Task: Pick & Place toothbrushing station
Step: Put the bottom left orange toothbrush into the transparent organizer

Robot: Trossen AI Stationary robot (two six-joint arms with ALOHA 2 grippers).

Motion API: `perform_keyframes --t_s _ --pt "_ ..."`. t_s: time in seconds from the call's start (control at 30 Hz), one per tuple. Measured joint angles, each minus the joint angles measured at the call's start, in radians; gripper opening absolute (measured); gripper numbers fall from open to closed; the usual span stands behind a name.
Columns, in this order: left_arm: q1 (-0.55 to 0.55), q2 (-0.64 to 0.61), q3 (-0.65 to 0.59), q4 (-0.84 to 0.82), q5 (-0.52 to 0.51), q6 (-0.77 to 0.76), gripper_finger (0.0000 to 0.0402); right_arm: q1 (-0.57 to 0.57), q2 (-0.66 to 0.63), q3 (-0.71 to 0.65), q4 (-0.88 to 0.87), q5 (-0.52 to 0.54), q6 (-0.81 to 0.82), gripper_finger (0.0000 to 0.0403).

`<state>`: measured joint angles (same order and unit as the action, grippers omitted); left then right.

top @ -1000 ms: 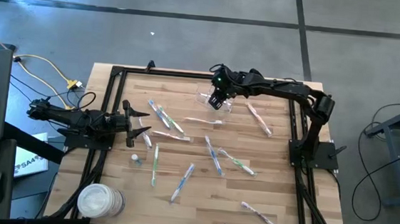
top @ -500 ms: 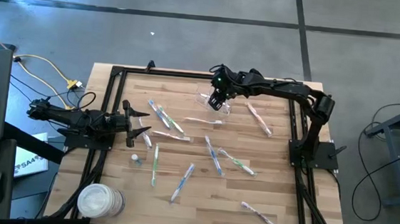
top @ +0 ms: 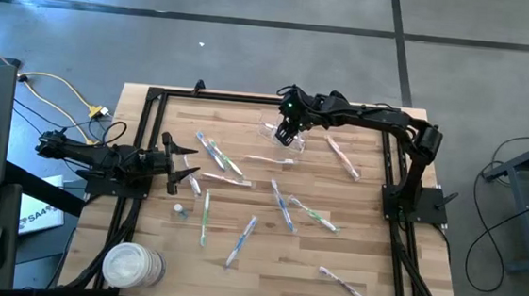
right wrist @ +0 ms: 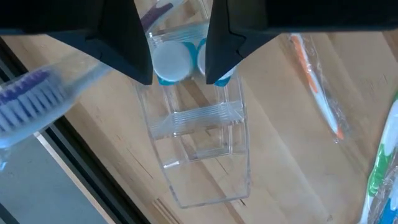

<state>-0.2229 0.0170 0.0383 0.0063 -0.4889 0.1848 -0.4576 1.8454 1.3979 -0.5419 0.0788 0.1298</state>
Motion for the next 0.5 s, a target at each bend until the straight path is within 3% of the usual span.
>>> perform_keyframes --t_s 0.5 --pt "0.0 0.0 0.0 0.0 -0.003 0.0 0.0239 0.043 -0.124 0.0 0.054 -0.007 -0.029 0.0138"
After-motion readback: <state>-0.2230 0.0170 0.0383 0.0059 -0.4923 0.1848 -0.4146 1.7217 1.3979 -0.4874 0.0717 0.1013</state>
